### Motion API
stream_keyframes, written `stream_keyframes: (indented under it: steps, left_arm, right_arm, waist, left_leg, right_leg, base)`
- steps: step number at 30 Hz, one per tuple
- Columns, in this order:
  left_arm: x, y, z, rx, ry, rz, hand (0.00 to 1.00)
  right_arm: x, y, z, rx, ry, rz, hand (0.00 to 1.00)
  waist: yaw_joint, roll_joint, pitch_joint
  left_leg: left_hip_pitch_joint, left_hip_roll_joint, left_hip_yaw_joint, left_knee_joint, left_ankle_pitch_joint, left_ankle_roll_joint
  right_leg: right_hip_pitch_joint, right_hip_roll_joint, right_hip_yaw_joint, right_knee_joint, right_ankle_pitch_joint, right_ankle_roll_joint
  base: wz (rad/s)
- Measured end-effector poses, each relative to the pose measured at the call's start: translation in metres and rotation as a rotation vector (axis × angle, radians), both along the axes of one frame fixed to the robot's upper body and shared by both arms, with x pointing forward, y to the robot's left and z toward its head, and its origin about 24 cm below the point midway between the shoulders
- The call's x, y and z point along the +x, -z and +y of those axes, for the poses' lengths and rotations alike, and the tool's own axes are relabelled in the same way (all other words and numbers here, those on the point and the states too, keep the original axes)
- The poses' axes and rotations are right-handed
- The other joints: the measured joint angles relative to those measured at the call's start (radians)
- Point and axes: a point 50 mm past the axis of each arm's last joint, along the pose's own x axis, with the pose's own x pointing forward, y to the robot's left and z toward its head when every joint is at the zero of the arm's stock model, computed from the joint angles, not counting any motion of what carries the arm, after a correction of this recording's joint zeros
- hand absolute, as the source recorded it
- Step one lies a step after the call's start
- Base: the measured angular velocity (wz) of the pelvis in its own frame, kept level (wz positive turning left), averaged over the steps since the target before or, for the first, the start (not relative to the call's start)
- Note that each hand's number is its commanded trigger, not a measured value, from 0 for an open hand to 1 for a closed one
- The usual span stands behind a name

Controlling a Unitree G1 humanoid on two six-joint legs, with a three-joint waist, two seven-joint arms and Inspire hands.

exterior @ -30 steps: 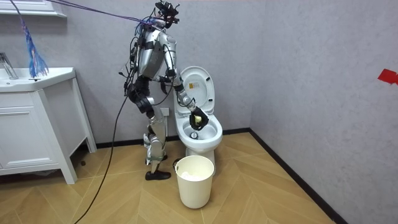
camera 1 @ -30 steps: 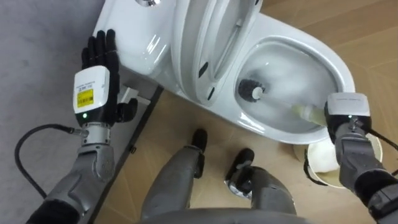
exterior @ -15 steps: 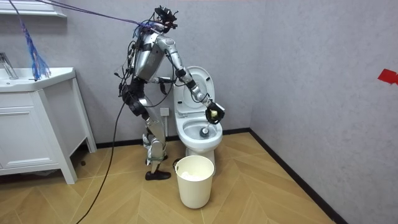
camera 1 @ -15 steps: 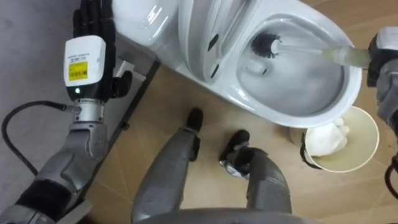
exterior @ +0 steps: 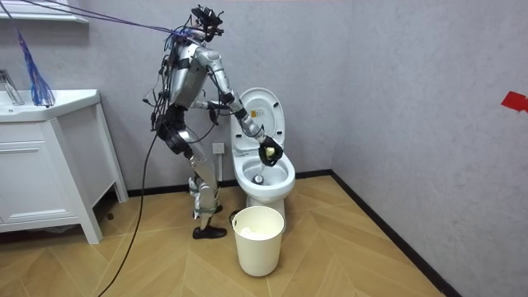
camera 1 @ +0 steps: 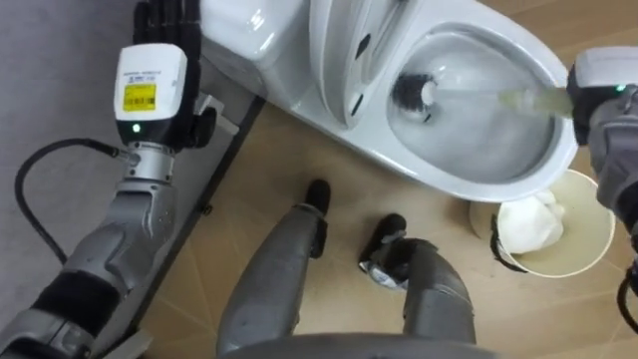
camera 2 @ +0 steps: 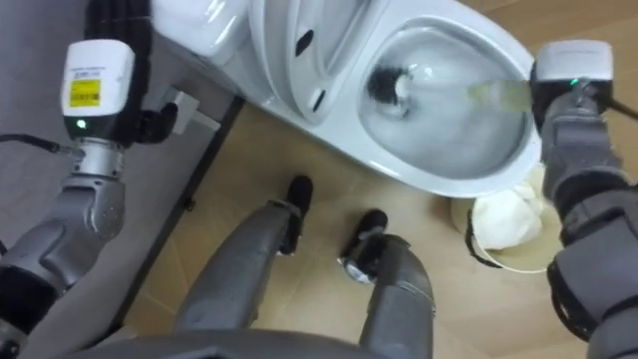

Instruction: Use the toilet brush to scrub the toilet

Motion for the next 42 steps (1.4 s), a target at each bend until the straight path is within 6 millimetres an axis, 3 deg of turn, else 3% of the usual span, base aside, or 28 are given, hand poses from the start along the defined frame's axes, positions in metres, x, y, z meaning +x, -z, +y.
stream_keyframes:
  steps: [2, 5, 8, 11, 15, 19, 22, 25, 28, 30, 32, 34, 36, 39, 42]
  left_arm:
    - [-0.002, 0.003, -0.002, 0.001, 0.011, 0.015, 0.0]
    - [-0.003, 0.003, -0.005, 0.003, 0.03, 0.014, 0.0]
    - [-0.006, 0.007, -0.011, -0.015, 0.051, 0.028, 0.0]
    - [-0.009, 0.011, -0.019, -0.038, 0.067, 0.038, 0.0]
    - [-0.016, 0.016, -0.023, -0.063, 0.065, 0.042, 0.0]
    - [-0.018, 0.017, -0.023, -0.098, 0.04, 0.031, 0.0]
    - [-0.019, 0.019, -0.021, -0.101, 0.033, 0.034, 0.0]
    - [-0.018, 0.019, -0.02, -0.108, 0.024, 0.028, 0.0]
    - [-0.009, 0.01, -0.019, -0.093, 0.057, -0.003, 0.0]
    - [-0.002, -0.001, -0.015, -0.075, 0.087, -0.046, 0.0]
    - [0.003, -0.007, -0.016, -0.054, 0.106, -0.077, 0.0]
    - [0.005, -0.011, -0.015, -0.026, 0.114, -0.1, 0.0]
    - [0.006, -0.011, -0.015, -0.017, 0.115, -0.1, 0.0]
    - [0.006, -0.01, -0.014, 0.005, 0.115, -0.089, 0.0]
    - [0.005, -0.005, -0.011, 0.017, 0.11, -0.044, 0.0]
  right_arm:
    - [-0.005, 0.006, 0.003, 0.008, 0.003, 0.011, 1.0]
    - [-0.012, 0.019, 0.015, 0.037, -0.011, 0.036, 1.0]
    - [-0.026, 0.034, 0.03, 0.068, -0.024, 0.05, 1.0]
    - [-0.038, 0.048, 0.045, 0.138, 0.003, 0.066, 1.0]
    - [-0.051, 0.061, 0.06, 0.218, 0.034, 0.073, 1.0]
    - [-0.063, 0.069, 0.062, 0.243, 0.043, 0.093, 1.0]
    - [-0.064, 0.07, 0.061, 0.239, 0.046, 0.096, 1.0]
    - [-0.052, 0.063, 0.052, 0.232, 0.053, 0.089, 1.0]
    - [-0.038, 0.054, 0.038, 0.293, 0.107, 0.072, 1.0]
    - [-0.017, 0.037, 0.029, 0.362, 0.161, 0.014, 1.0]
    - [0.001, 0.018, 0.024, 0.417, 0.186, -0.058, 1.0]
    - [0.023, -0.006, 0.023, 0.432, 0.194, -0.136, 1.0]
    - [0.028, -0.017, 0.016, 0.404, 0.193, -0.156, 1.0]
    - [0.028, -0.022, 0.009, 0.392, 0.19, -0.165, 1.0]
    - [0.029, -0.022, 0.011, 0.373, 0.157, -0.141, 1.0]
  waist:
    - [-0.005, 0.016, -0.0111]
    - [-0.033, 0.027, -0.0173]
    - [-0.066, 0.043, -0.0284]
    - [-0.1, 0.055, -0.0354]
    - [-0.142, 0.066, -0.0381]
    - [-0.156, 0.071, -0.0405]
    - [-0.163, 0.071, -0.0402]
    - [-0.16, 0.064, -0.0357]
    - [-0.128, 0.029, -0.0148]
    - [-0.109, -0.011, -0.0009]
    - [-0.11, -0.033, 0.0094]
    - [-0.1, -0.071, 0.0102]
    - [-0.098, -0.091, 0.0096]
    - [-0.097, -0.11, 0.0103]
    - [-0.098, -0.109, 0.0096]
  left_leg:
    - [0.002, 0.0, 0.003, -0.003, 0.0, 0.001]
    - [0.021, 0.005, 0.009, -0.018, 0.006, 0.005]
    - [0.043, 0.011, 0.003, -0.039, 0.007, 0.002]
    - [0.06, 0.022, 0.014, -0.054, 0.007, -0.001]
    - [0.074, 0.031, 0.021, -0.072, 0.002, -0.009]
    - [0.081, 0.038, 0.038, -0.09, 0.005, -0.014]
    - [0.083, 0.039, 0.043, -0.09, 0.004, -0.016]
    - [0.09, 0.04, 0.061, -0.088, 0.004, -0.016]
    - [0.086, 0.038, 0.066, -0.082, 0.004, -0.015]
    - [0.066, 0.032, 0.076, -0.077, 0.007, -0.015]
    - [0.052, 0.021, 0.076, -0.063, 0.008, -0.012]
    - [0.05, 0.018, 0.088, -0.061, 0.01, -0.01]
    - [0.055, 0.018, 0.088, -0.06, 0.011, -0.01]
    - [0.071, 0.018, 0.088, -0.06, 0.011, -0.01]
    - [0.1, 0.018, 0.088, -0.062, 0.011, -0.01]
  right_leg:
    - [0.0, 0.001, 0.006, -0.004, 0.003, 0.003]
    - [0.023, 0.019, 0.007, -0.036, 0.019, -0.004]
    - [0.053, 0.034, 0.002, -0.075, 0.025, -0.002]
    - [0.07, 0.049, 0.009, -0.106, 0.04, -0.014]
    - [0.079, 0.064, 0.018, -0.121, 0.037, -0.017]
    - [0.07, 0.065, 0.033, -0.127, 0.036, -0.025]
    - [0.07, 0.066, 0.038, -0.125, 0.032, -0.027]
    - [0.069, 0.064, 0.053, -0.119, 0.03, -0.026]
    - [0.049, 0.056, 0.062, -0.093, 0.024, -0.027]
    - [0.008, 0.043, 0.077, -0.053, 0.016, -0.03]
    - [-0.016, 0.027, 0.081, -0.017, 0.005, -0.029]
    - [-0.035, 0.022, 0.101, 0.006, 0.001, -0.028]
    - [-0.03, 0.022, 0.103, 0.006, 0.001, -0.028]
    - [-0.013, 0.021, 0.103, 0.005, 0.001, -0.027]
    - [0.013, 0.015, 0.103, 0.006, -0.005, -0.022]
  base:
    - [-0.12]
    - [-0.07]
    - [-0.02]
    - [-0.12]
    - [-0.05]
    - [-0.08]
    - [-0.03]
    - [-0.11]
    - [-0.09]
    - [0.0]
    - [0.03]
    - [-0.08]
    - [-0.03]
    - [0.0]
    - [-0.01]
